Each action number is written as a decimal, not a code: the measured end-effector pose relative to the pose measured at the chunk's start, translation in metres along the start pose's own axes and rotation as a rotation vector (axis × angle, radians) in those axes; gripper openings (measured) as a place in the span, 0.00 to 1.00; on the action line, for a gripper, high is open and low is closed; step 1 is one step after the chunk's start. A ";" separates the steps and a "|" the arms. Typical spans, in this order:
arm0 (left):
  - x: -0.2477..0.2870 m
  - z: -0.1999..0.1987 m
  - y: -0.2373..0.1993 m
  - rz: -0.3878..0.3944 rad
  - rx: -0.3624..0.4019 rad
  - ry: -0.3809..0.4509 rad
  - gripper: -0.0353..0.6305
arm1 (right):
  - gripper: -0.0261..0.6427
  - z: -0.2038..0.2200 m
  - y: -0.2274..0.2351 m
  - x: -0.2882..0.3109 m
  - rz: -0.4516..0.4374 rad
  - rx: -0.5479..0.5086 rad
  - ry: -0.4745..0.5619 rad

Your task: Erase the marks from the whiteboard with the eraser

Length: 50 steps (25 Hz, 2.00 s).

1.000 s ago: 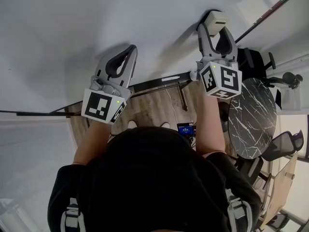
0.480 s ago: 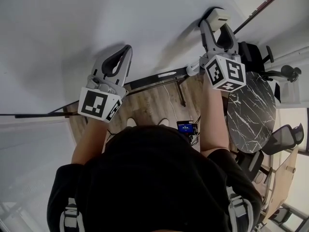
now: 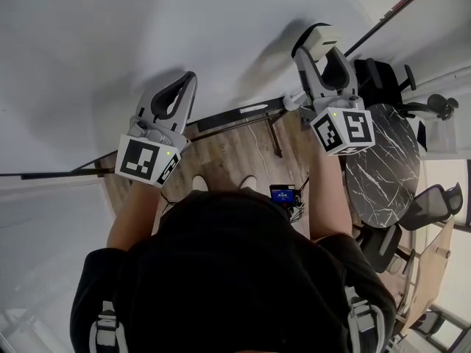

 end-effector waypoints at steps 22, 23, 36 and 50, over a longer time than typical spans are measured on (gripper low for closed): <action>-0.011 0.052 0.029 0.112 -0.035 -0.065 0.06 | 0.41 0.079 -0.095 -0.037 -0.273 -0.003 -0.076; -0.012 0.057 0.030 0.116 -0.039 -0.073 0.06 | 0.41 0.084 -0.098 -0.038 -0.280 0.000 -0.082; -0.021 0.096 0.046 0.156 -0.085 -0.117 0.06 | 0.40 0.127 -0.119 -0.048 -0.272 0.005 -0.121; -0.024 0.096 0.043 0.147 -0.075 -0.110 0.06 | 0.39 0.118 -0.129 -0.047 -0.286 -0.013 -0.073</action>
Point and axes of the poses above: the fingertips, and each gripper's own axes: x forward along the fingers, y to its right, z out of its underside, the point moved 3 cm from there along -x, backward along the fingers, and after that the axes turned 7 degrees about -y, right-handed, at the moved point
